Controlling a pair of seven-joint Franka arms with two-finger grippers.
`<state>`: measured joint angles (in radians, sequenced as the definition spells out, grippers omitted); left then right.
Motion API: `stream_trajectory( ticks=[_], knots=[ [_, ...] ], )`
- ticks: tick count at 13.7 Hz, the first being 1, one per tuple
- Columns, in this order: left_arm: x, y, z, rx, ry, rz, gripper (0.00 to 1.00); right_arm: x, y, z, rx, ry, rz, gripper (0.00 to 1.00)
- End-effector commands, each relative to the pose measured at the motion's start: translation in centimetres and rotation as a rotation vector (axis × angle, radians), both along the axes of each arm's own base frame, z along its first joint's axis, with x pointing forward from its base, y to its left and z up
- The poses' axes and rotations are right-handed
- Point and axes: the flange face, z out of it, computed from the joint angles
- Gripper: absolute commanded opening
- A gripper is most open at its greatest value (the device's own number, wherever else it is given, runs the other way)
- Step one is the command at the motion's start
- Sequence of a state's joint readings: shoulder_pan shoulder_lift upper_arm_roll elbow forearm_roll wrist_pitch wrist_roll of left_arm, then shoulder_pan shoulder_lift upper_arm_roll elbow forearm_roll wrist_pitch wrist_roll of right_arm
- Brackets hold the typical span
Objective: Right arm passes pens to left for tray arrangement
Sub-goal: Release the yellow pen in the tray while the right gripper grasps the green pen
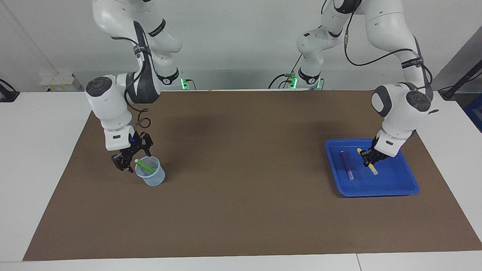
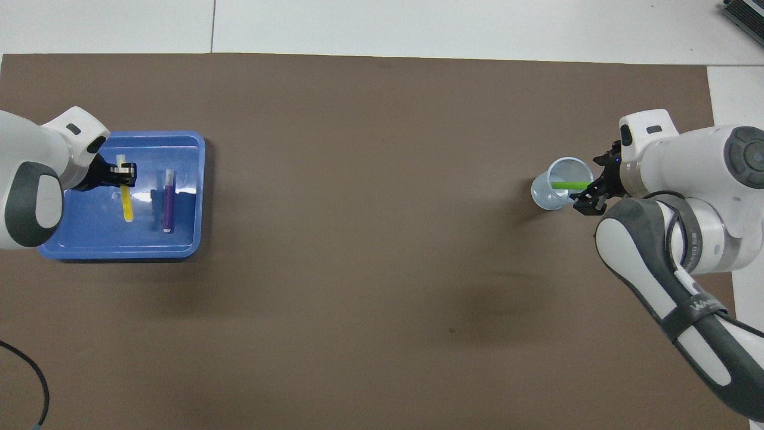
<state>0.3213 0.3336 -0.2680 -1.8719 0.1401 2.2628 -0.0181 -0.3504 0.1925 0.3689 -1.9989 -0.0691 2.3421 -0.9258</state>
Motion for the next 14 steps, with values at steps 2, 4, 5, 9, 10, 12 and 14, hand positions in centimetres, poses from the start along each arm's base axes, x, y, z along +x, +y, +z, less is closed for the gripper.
stream_trajectory(
  ticks=[2,4,5,9,10,12,14],
  knots=[
    [0.9,1.2,-1.3,0.025,0.014,-0.078,0.0,-0.3,-0.3,-0.2,-0.017,-0.016,0.023,0.58],
    [1.0,1.6,-1.7,0.029,0.01,-0.081,0.0,-0.3,-0.6,-0.2,-0.018,-0.016,0.024,0.49],
    [0.9,2.1,-2.3,0.026,0.0,-0.075,0.0,-0.3,-0.6,-0.2,-0.019,-0.016,0.029,0.45],
    [0.3,1.6,-3.6,0.016,0.019,-0.076,0.0,-0.3,-0.7,-0.2,-0.019,-0.016,0.029,0.41],
    [0.2,1.5,-3.7,0.015,0.019,-0.074,0.0,-0.3,-1.0,-0.3,-0.019,-0.014,0.024,0.4],
    [-0.2,1.5,-4.2,0.011,0.026,-0.064,0.0,-0.5,-1.8,-0.8,-0.021,-0.005,0.029,0.4],
    [-0.2,1.5,-4.2,0.01,0.023,-0.056,0.21,-0.5,-2.3,-1.4,-0.018,0.005,0.034,0.36]
  ],
)
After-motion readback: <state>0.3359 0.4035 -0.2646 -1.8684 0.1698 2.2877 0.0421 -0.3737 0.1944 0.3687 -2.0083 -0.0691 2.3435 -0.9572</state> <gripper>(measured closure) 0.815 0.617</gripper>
